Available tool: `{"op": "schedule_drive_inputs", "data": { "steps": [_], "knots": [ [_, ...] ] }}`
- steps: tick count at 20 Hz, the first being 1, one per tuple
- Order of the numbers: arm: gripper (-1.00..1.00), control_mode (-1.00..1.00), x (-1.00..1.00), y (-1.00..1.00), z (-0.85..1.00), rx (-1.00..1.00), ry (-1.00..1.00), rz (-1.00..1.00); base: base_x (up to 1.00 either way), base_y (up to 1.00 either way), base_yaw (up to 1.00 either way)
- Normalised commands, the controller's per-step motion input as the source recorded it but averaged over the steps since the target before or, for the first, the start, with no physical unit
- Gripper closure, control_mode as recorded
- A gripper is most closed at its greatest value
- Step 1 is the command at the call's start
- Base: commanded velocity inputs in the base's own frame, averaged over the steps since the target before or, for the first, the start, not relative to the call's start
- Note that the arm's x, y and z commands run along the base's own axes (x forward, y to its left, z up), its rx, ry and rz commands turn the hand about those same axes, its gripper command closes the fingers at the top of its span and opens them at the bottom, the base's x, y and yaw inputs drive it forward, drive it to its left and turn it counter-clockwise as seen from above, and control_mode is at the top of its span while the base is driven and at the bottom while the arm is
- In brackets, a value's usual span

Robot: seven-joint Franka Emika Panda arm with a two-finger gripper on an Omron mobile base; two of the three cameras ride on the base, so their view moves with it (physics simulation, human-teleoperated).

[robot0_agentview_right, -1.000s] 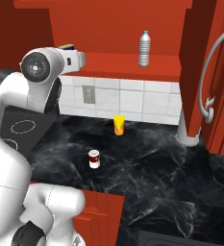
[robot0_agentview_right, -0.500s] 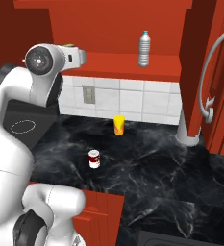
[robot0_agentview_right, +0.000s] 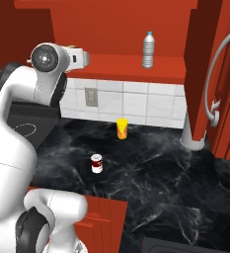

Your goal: Pick the cans from the counter and place them in their designated side in the cabinet.

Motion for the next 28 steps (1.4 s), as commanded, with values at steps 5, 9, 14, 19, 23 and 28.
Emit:
{"op": "schedule_drive_inputs", "data": {
  "steps": [5,9,14,19,23,28],
  "knots": [
    [1.00,-1.00,0.21,0.03,-0.03,0.00,0.02,0.00,0.00,0.00,0.00],
    [1.00,-1.00,0.20,0.04,-0.01,0.00,0.00,0.00,0.00,0.00,0.00],
    [1.00,-1.00,0.19,0.05,-0.02,0.00,0.00,0.00,0.00,0.00,0.00],
    [1.00,-1.00,0.19,0.06,-0.02,0.00,0.00,0.00,0.00,0.00,0.00],
    [1.00,-1.00,0.20,0.04,-0.01,0.00,0.00,0.00,0.00,0.00,0.00],
    [1.00,-1.00,0.21,0.00,-0.01,0.00,0.01,0.00,0.00,0.00,0.00]
  ]
}}
